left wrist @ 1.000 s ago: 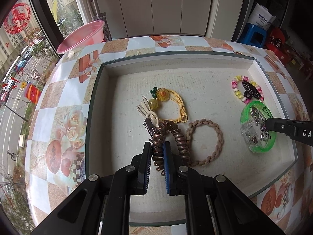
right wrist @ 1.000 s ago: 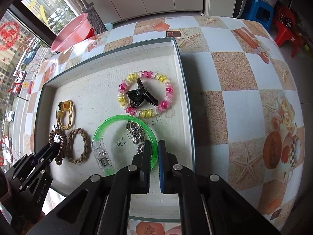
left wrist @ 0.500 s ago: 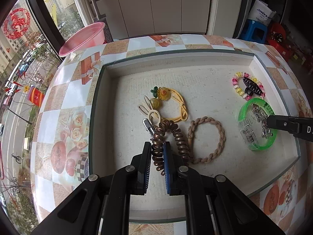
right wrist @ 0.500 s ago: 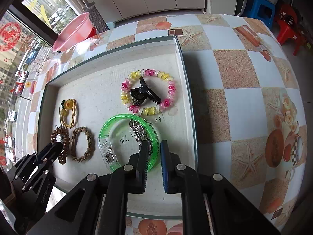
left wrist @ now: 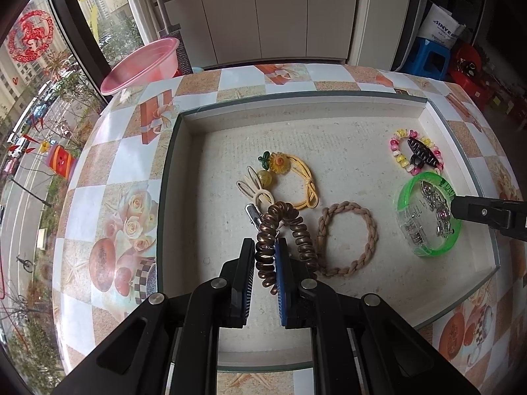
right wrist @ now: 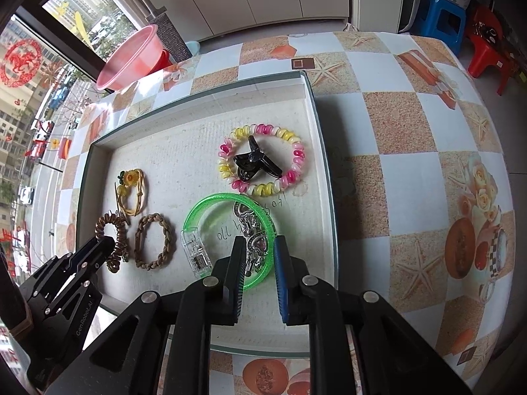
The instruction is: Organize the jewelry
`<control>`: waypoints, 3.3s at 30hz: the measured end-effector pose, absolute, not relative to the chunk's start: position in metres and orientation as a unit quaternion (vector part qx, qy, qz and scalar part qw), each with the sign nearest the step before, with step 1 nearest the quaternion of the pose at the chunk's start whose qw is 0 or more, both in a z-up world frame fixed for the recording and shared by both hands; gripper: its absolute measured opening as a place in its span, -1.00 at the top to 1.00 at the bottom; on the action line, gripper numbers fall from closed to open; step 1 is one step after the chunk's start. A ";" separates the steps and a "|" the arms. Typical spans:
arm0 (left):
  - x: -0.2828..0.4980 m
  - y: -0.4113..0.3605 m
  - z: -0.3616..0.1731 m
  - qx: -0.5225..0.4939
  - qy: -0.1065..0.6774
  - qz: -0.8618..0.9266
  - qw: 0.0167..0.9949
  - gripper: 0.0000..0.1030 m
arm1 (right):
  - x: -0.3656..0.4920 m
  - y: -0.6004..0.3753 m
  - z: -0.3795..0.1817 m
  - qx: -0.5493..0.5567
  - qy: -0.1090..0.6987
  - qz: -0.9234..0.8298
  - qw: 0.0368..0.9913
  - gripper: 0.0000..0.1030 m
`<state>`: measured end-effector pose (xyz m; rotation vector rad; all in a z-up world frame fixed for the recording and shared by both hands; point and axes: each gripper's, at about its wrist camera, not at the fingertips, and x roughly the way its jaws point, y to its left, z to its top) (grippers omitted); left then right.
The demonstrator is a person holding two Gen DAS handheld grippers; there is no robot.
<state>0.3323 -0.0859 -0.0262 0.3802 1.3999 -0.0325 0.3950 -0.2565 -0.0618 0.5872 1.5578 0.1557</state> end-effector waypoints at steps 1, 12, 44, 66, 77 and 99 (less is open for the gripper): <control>0.332 -0.086 -0.027 0.174 0.641 -0.014 0.748 0.51 | 0.395 -0.257 -0.061 0.260 0.691 0.070 0.671 0.64; 0.335 -0.084 -0.016 0.175 0.621 0.003 0.764 -1.00 | 0.399 -0.261 -0.051 0.263 0.679 0.071 0.682 0.64; 0.328 -0.085 -0.003 0.204 0.624 0.024 0.753 -1.00 | 0.394 -0.249 -0.042 0.238 0.683 0.081 0.686 -0.99; 0.274 -0.074 0.031 0.153 0.632 0.011 0.760 -1.00 | 0.336 -0.253 -0.013 0.233 0.669 0.057 0.703 -0.99; 0.232 -0.064 0.059 0.132 0.606 0.001 0.785 -1.00 | 0.288 -0.252 0.023 0.223 0.623 0.030 0.749 -0.99; 0.194 -0.039 0.077 0.133 0.569 0.007 0.812 -1.00 | 0.240 -0.222 0.057 0.183 0.570 0.014 0.800 -0.99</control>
